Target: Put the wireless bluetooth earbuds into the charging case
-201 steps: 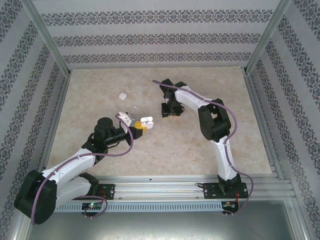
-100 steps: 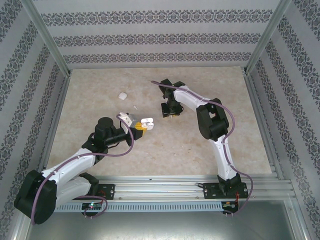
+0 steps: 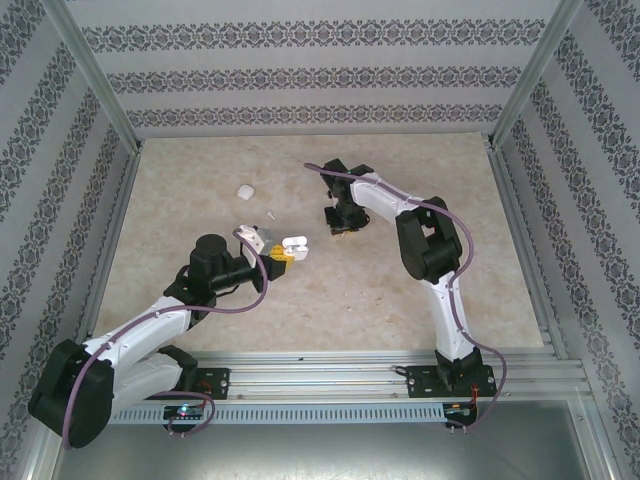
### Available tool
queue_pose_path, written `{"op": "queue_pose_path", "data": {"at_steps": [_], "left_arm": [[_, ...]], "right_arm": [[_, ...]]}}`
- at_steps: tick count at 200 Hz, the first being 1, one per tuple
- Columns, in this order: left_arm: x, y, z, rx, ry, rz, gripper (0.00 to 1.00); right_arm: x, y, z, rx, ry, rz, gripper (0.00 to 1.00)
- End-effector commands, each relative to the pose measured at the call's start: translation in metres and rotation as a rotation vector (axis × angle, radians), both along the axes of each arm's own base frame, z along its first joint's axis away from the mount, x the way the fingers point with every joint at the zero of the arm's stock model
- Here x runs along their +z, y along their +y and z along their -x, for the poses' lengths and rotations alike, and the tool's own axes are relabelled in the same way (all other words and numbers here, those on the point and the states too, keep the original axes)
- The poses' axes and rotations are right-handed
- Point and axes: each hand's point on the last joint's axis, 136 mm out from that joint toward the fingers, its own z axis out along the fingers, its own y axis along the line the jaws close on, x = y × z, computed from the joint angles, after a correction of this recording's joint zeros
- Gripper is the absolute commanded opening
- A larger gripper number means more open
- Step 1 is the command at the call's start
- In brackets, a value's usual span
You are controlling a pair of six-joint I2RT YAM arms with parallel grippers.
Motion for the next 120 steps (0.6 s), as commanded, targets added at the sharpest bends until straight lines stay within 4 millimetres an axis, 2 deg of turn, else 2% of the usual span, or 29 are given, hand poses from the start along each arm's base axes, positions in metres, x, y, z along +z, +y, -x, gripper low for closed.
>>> {"op": "queue_pose_path", "data": {"at_steps": [1,45,120], "left_arm": [[0.021,-0.004,0.0,-0.024,-0.046,0.044,0.0],[0.025,-0.001,0.004,-0.012,-0.048,0.046,0.0],[0.034,0.006,0.012,0.01,-0.049,0.045,0.0]], "right_arm": [[0.002,0.0,0.029,0.03,0.078,-0.01,0.2],[0.01,0.008,0.046,0.072,0.057,-0.027,0.19],[0.043,0.022,0.059,0.07,-0.041,-0.112,0.15]]}}
